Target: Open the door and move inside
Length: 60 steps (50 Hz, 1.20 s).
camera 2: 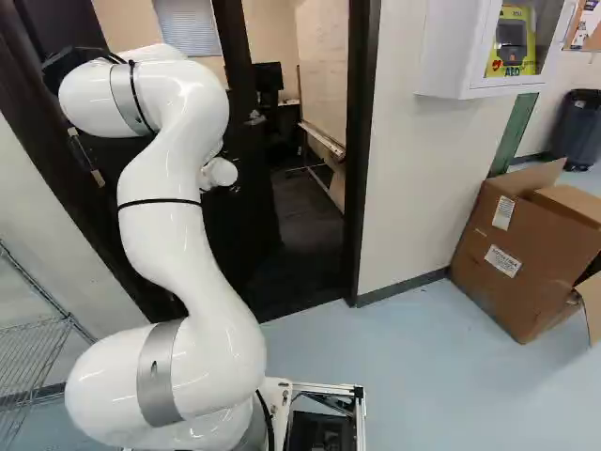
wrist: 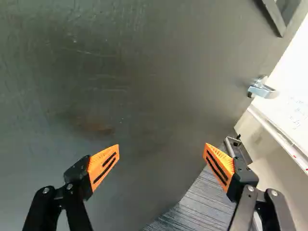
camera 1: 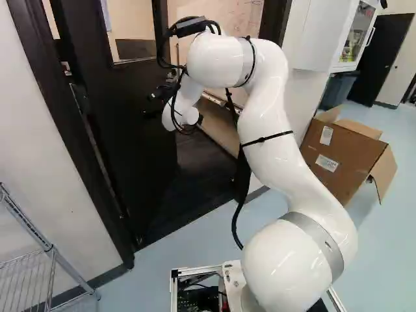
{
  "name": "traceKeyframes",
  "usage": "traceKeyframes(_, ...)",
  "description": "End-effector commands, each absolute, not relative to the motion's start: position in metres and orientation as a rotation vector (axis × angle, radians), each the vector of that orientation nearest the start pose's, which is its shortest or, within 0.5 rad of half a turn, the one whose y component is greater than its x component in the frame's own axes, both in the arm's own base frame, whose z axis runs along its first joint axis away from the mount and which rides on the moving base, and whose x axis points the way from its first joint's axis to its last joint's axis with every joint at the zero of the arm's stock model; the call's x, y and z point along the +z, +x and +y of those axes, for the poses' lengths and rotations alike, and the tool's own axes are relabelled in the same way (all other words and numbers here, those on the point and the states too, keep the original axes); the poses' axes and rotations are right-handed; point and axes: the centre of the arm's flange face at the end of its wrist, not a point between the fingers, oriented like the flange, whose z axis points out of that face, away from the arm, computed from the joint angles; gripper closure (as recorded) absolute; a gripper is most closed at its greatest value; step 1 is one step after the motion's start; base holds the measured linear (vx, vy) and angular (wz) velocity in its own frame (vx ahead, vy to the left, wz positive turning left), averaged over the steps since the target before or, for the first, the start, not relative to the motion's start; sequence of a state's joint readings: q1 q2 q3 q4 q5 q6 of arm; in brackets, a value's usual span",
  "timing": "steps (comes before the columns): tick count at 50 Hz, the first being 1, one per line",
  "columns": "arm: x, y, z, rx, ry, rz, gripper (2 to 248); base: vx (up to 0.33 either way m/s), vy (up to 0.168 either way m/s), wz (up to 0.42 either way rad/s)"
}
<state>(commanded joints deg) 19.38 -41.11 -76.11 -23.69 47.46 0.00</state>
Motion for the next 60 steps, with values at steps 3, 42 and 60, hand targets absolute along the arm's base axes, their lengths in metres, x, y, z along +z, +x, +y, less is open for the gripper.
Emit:
traceKeyframes(3, 0.381, 0.656, 0.256, -1.833, -2.014, -0.942, 3, 0.000, 0.000, 0.000)
traceKeyframes(42, 0.396, 0.596, 0.194, -1.808, -2.160, -0.772, 3, 0.000, 0.000, 0.000)
traceKeyframes(60, 0.401, 0.565, 0.166, -1.809, -2.236, -0.635, 3, 0.000, 0.000, 0.000)
